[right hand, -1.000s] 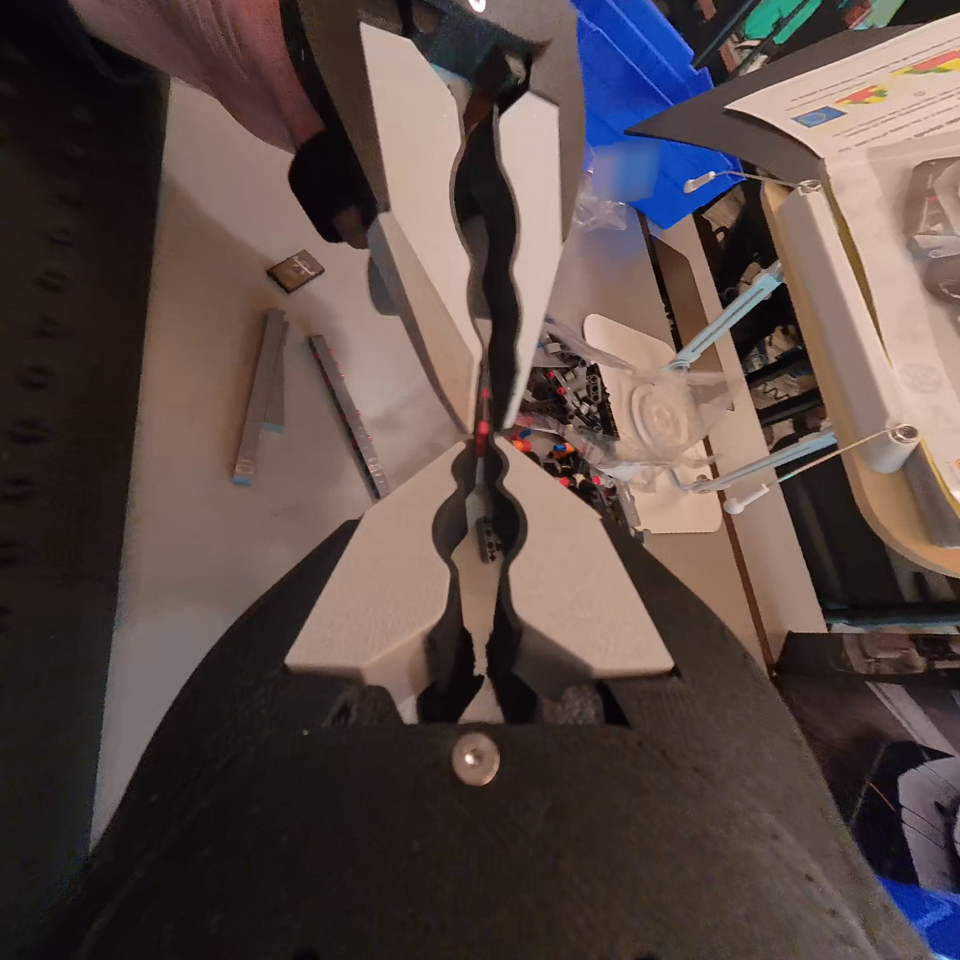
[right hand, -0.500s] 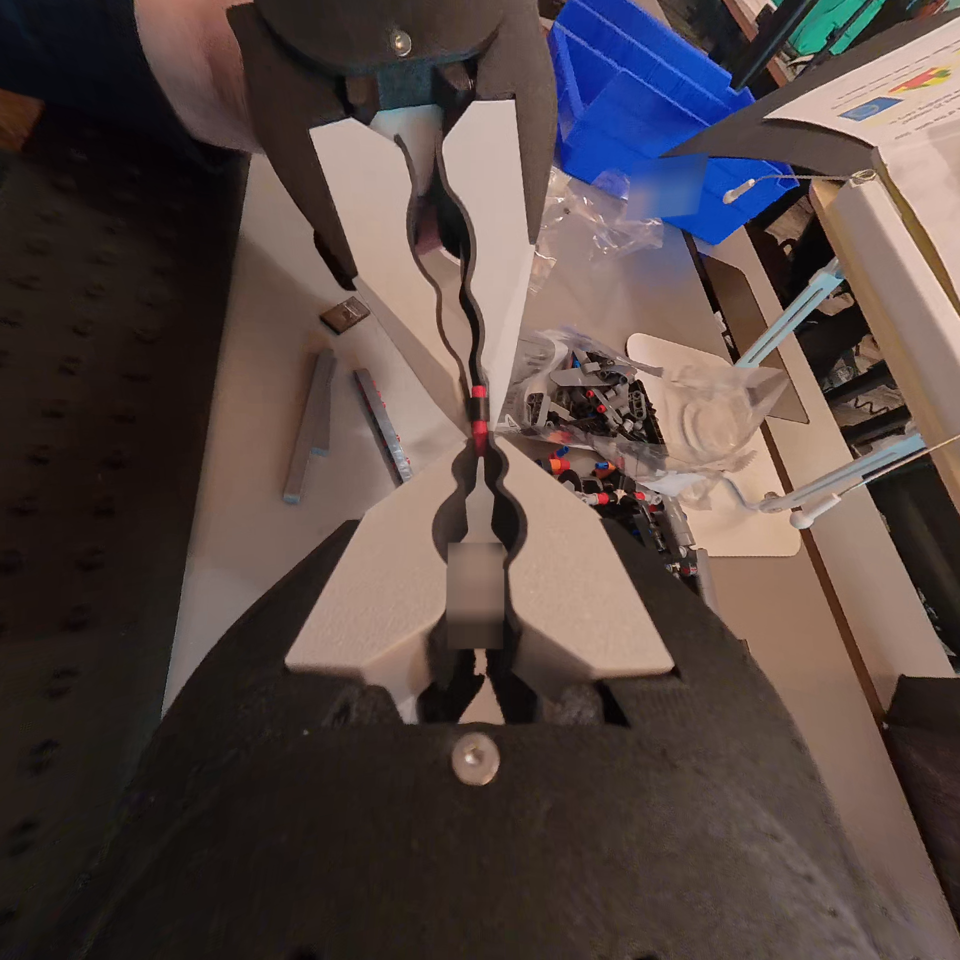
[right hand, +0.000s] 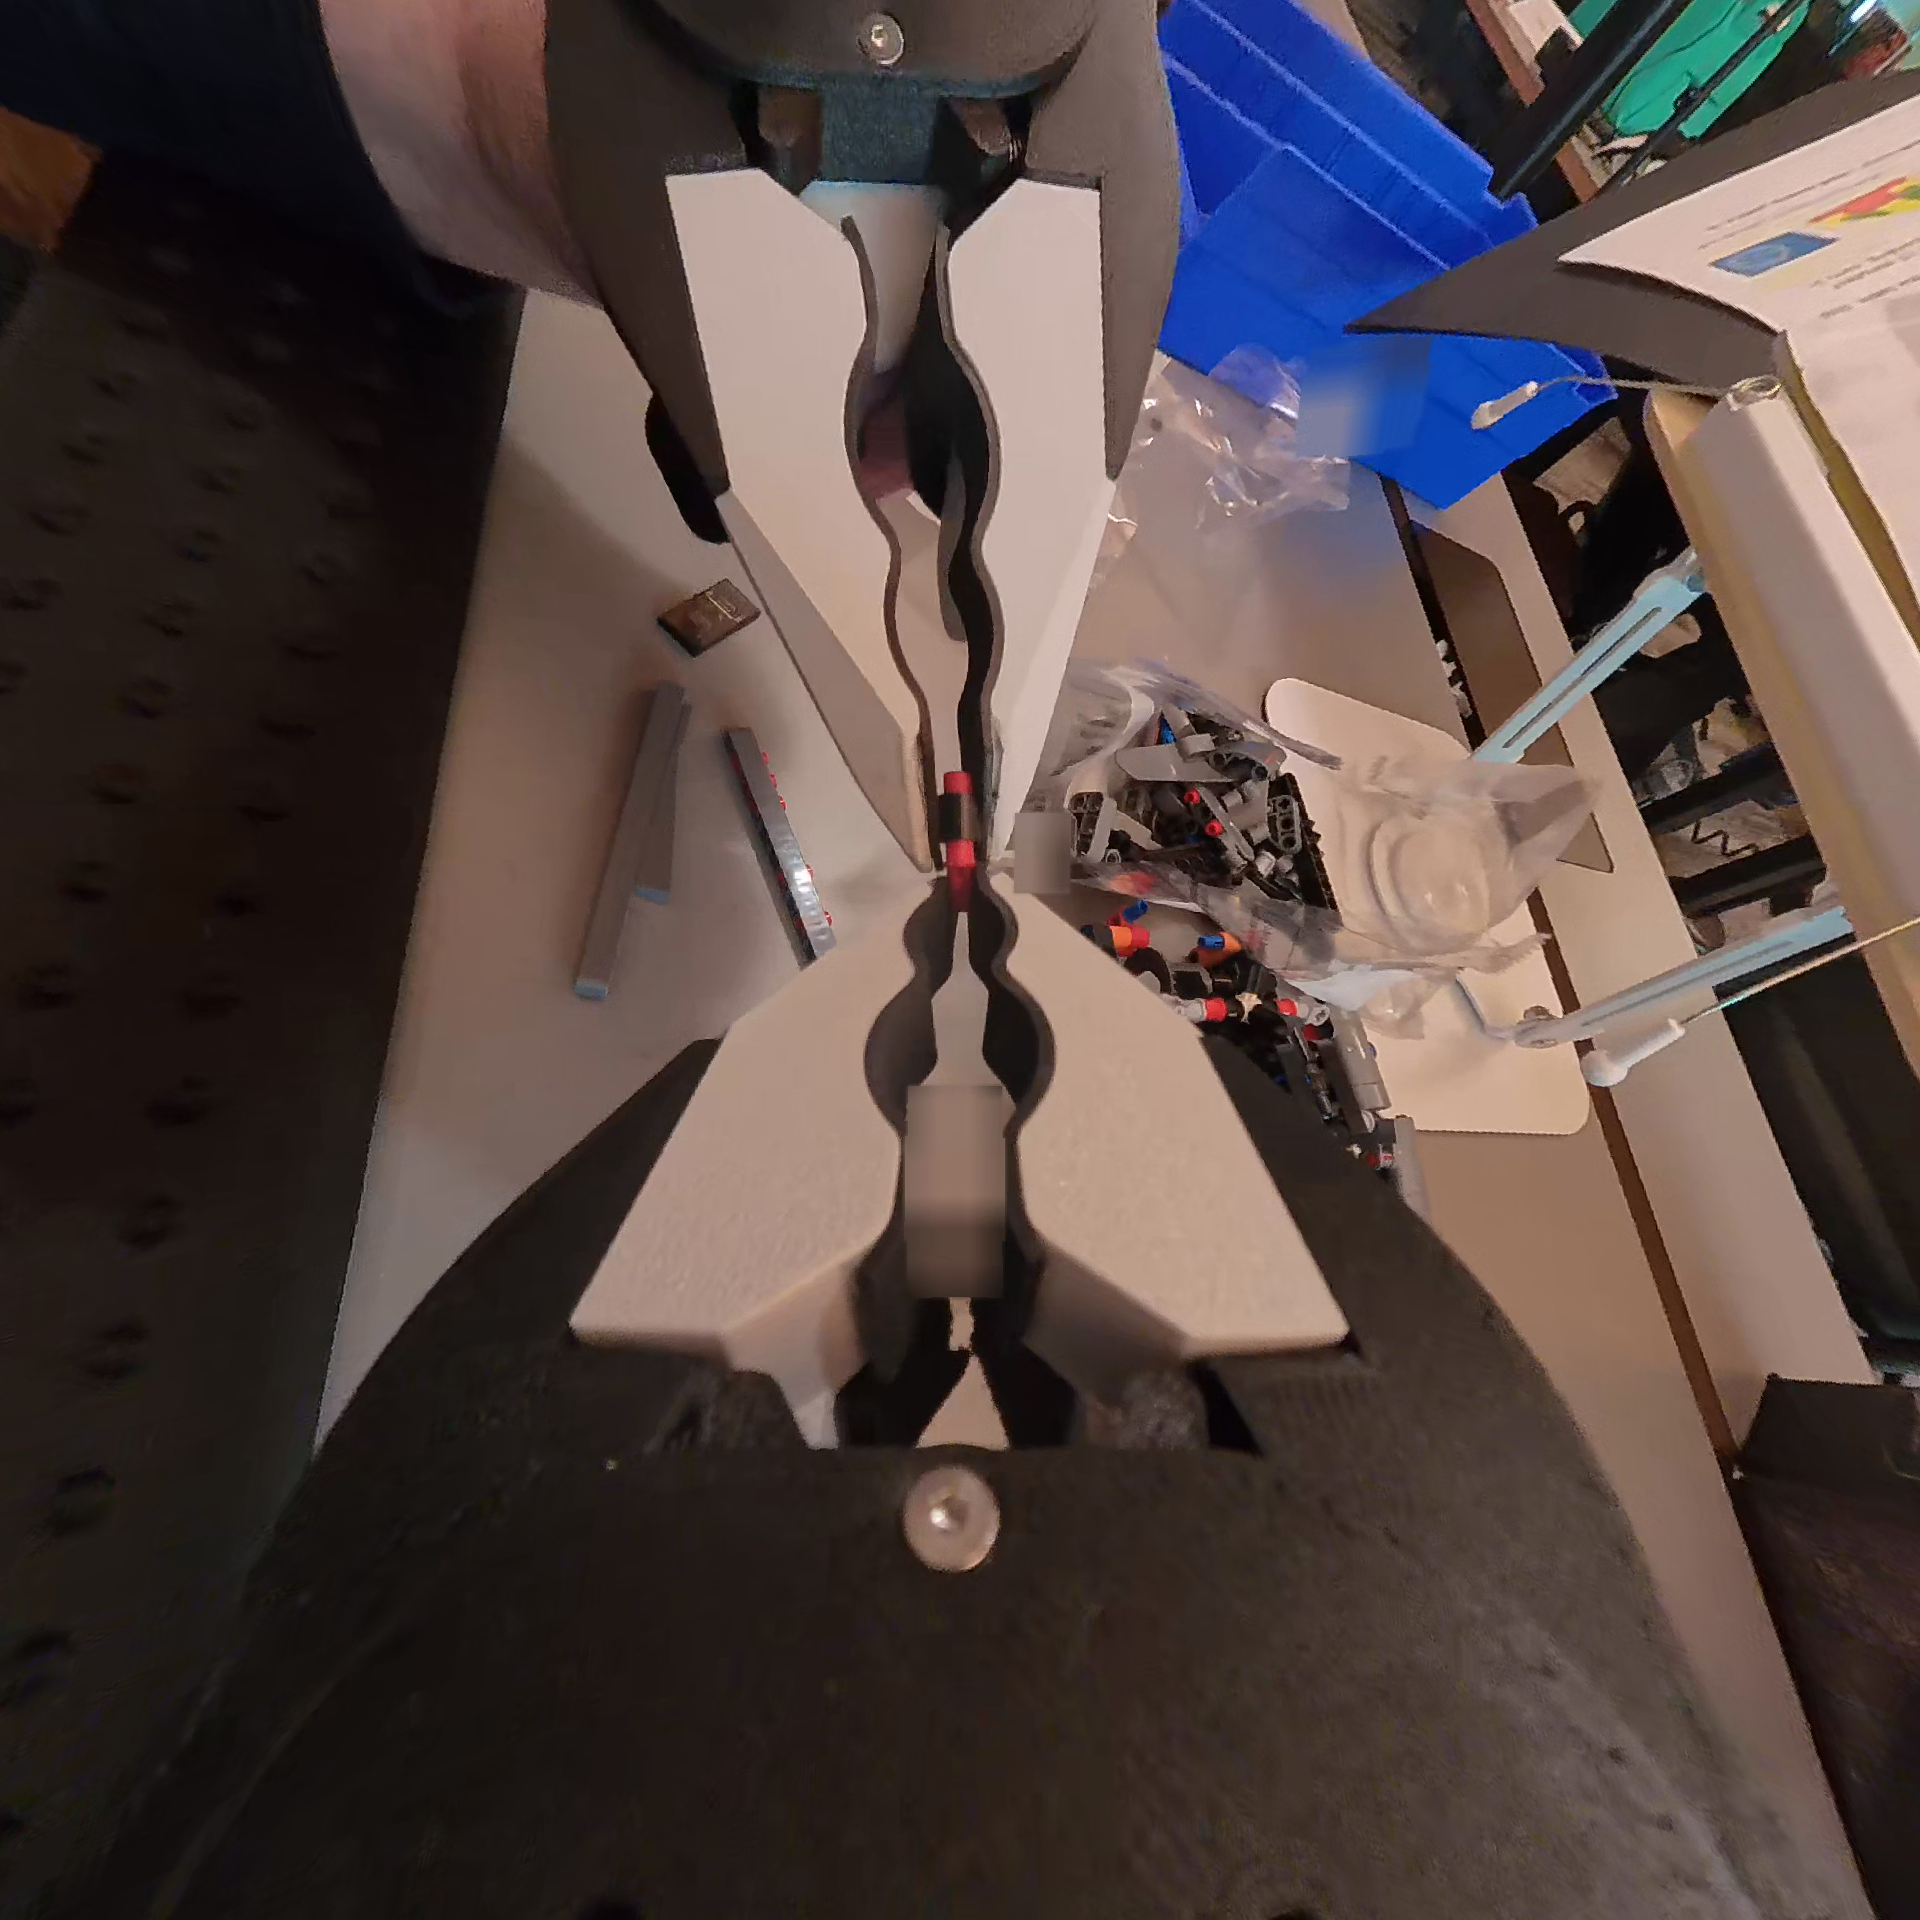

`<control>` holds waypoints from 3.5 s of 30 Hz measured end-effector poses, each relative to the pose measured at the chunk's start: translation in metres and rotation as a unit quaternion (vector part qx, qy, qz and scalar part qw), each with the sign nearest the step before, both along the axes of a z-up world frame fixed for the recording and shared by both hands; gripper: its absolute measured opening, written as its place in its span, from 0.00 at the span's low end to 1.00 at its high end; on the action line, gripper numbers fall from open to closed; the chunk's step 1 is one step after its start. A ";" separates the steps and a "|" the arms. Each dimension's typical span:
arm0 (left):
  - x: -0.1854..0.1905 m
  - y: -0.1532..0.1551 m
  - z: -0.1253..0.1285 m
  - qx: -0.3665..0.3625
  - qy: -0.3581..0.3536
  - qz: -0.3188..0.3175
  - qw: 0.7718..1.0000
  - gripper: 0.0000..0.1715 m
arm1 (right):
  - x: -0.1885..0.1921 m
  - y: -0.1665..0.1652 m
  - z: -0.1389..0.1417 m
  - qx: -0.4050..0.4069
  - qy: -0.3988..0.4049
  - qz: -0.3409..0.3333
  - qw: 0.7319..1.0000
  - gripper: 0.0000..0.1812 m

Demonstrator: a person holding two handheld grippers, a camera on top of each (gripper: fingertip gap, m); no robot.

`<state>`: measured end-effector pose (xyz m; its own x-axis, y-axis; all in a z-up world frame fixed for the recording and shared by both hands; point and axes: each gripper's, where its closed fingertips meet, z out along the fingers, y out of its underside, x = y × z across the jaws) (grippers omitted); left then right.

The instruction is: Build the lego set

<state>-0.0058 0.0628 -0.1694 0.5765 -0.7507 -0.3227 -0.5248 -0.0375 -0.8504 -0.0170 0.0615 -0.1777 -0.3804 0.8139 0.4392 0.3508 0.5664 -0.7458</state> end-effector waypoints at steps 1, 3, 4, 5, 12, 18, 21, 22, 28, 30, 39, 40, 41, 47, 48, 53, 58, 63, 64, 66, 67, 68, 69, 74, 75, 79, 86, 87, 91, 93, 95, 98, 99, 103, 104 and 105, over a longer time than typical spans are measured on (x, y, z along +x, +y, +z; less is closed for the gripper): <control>0.000 -0.001 0.000 0.001 0.001 -0.002 1.000 0.02 | 0.000 -0.001 0.000 0.005 0.000 0.002 1.000 0.00; 0.001 -0.003 0.001 -0.009 -0.014 -0.007 1.000 0.02 | 0.001 -0.002 0.002 0.019 0.005 0.002 1.000 0.00; 0.001 -0.003 0.002 -0.013 -0.021 -0.010 1.000 0.02 | 0.002 -0.002 0.002 0.019 0.005 0.002 1.000 0.00; 0.001 -0.005 0.002 -0.017 -0.026 -0.013 0.999 0.02 | 0.002 -0.003 0.003 0.017 0.004 0.004 1.000 0.00; 0.006 -0.011 0.006 -0.041 -0.057 -0.024 0.997 0.01 | 0.008 -0.003 0.006 0.021 0.005 0.008 1.000 0.00; -0.023 -0.012 0.020 -0.037 -0.106 -0.002 0.994 0.00 | 0.021 0.020 0.016 -0.035 0.026 -0.013 0.999 0.00; -0.013 -0.008 0.020 -0.009 -0.082 -0.004 0.997 0.09 | 0.020 0.014 0.004 -0.028 0.010 -0.003 1.000 0.00; -0.005 -0.011 0.023 -0.011 -0.097 -0.021 0.995 0.12 | 0.019 0.012 0.003 -0.028 0.008 -0.001 1.000 0.00; 0.016 -0.001 0.003 -0.012 -0.040 -0.008 0.999 0.08 | 0.015 0.001 -0.003 -0.017 -0.003 0.011 1.000 0.00; 0.015 -0.001 -0.001 -0.010 -0.028 -0.007 1.000 0.03 | 0.015 0.000 -0.002 -0.026 0.000 0.013 1.000 0.00; 0.017 -0.008 0.007 -0.004 -0.037 -0.011 0.999 0.02 | 0.017 -0.007 0.005 -0.046 0.015 0.026 0.998 0.00; 0.017 -0.009 0.009 -0.010 -0.052 -0.012 0.999 0.02 | 0.016 -0.007 0.006 -0.043 0.017 0.027 0.999 0.00; 0.018 -0.009 0.010 -0.018 -0.065 -0.013 0.998 0.02 | 0.017 -0.008 0.008 -0.041 0.022 0.027 0.999 0.00; 0.020 -0.011 0.015 -0.046 -0.117 -0.016 0.992 0.01 | 0.019 -0.009 0.011 -0.052 0.026 0.031 0.998 0.00; 0.020 -0.011 0.016 -0.047 -0.124 -0.017 0.991 0.01 | 0.020 -0.008 0.011 -0.048 0.027 0.030 0.998 0.00; -0.034 -0.011 0.065 0.012 -0.225 0.025 0.974 0.00 | 0.027 0.012 0.006 -0.066 0.021 0.001 0.998 0.00; -0.046 0.006 0.047 0.041 -0.141 0.081 0.986 0.00 | 0.020 0.039 0.002 -0.047 0.024 -0.058 0.997 0.00; -0.070 0.014 0.052 0.029 -0.197 0.112 0.974 0.00 | -0.007 0.035 0.007 0.030 0.010 -0.058 0.998 0.00; -0.075 0.016 0.049 0.030 -0.186 0.126 0.974 0.00 | -0.013 0.035 0.009 0.046 0.011 -0.053 0.997 0.00; -0.082 0.020 0.045 0.041 -0.164 0.143 0.975 0.00 | -0.028 0.037 0.012 0.088 0.003 -0.045 0.995 0.00; -0.085 0.021 0.044 0.046 -0.158 0.152 0.975 0.00 | -0.035 0.042 0.012 0.118 -0.006 -0.044 0.992 0.00; -0.090 0.024 0.042 0.048 -0.151 0.167 0.973 0.00 | -0.042 0.045 0.012 0.152 -0.013 -0.039 0.987 0.00; -0.095 0.026 0.039 0.048 -0.141 0.181 0.972 0.00 | -0.048 0.046 0.014 0.187 -0.016 -0.032 0.982 0.00; -0.105 0.028 0.039 0.052 -0.142 0.199 0.968 0.00 | -0.062 0.058 -0.010 0.354 -0.100 0.005 0.930 0.00; -0.107 0.028 0.039 0.052 -0.143 0.204 0.967 0.00 | -0.064 0.062 -0.013 0.374 -0.107 0.004 0.921 0.00; -0.114 0.029 0.036 0.043 -0.151 0.209 0.965 0.00 | -0.076 0.075 -0.017 0.392 -0.126 -0.026 0.911 0.01; -0.115 0.031 0.030 0.029 -0.147 0.214 0.965 0.01 | -0.080 0.094 0.000 0.357 -0.096 -0.085 0.925 0.14; -0.114 0.031 0.030 0.028 -0.146 0.212 0.966 0.01 | -0.075 0.094 0.008 0.334 -0.088 -0.089 0.934 0.14; -0.117 0.031 0.030 0.026 -0.151 0.215 0.965 0.01 | -0.035 0.074 0.025 0.206 -0.097 -0.036 0.973 0.06; -0.118 0.031 0.029 0.022 -0.154 0.216 0.964 0.01 | -0.009 0.064 0.010 0.135 -0.147 -0.002 0.980 0.07; -0.117 0.032 0.027 0.019 -0.152 0.215 0.965 0.01 | 0.016 0.064 -0.019 0.093 -0.210 0.012 0.973 0.09; -0.111 0.032 0.026 0.019 -0.145 0.206 0.968 0.02 | 0.039 0.058 -0.066 0.055 -0.290 0.032 0.955 0.15; -0.110 0.032 0.025 0.018 -0.141 0.204 0.969 0.02 | 0.042 0.056 -0.079 0.056 -0.305 0.038 0.950 0.15; -0.101 0.033 0.019 0.010 -0.131 0.191 0.973 0.02 | 0.033 0.049 -0.096 0.039 -0.296 0.049 0.953 0.14; -0.098 0.033 0.018 0.007 -0.126 0.187 0.974 0.02 | 0.032 0.051 -0.096 0.039 -0.295 0.046 0.954 0.10; -0.095 0.033 0.016 0.005 -0.120 0.182 0.976 0.02 | 0.031 0.052 -0.096 0.036 -0.293 0.044 0.954 0.10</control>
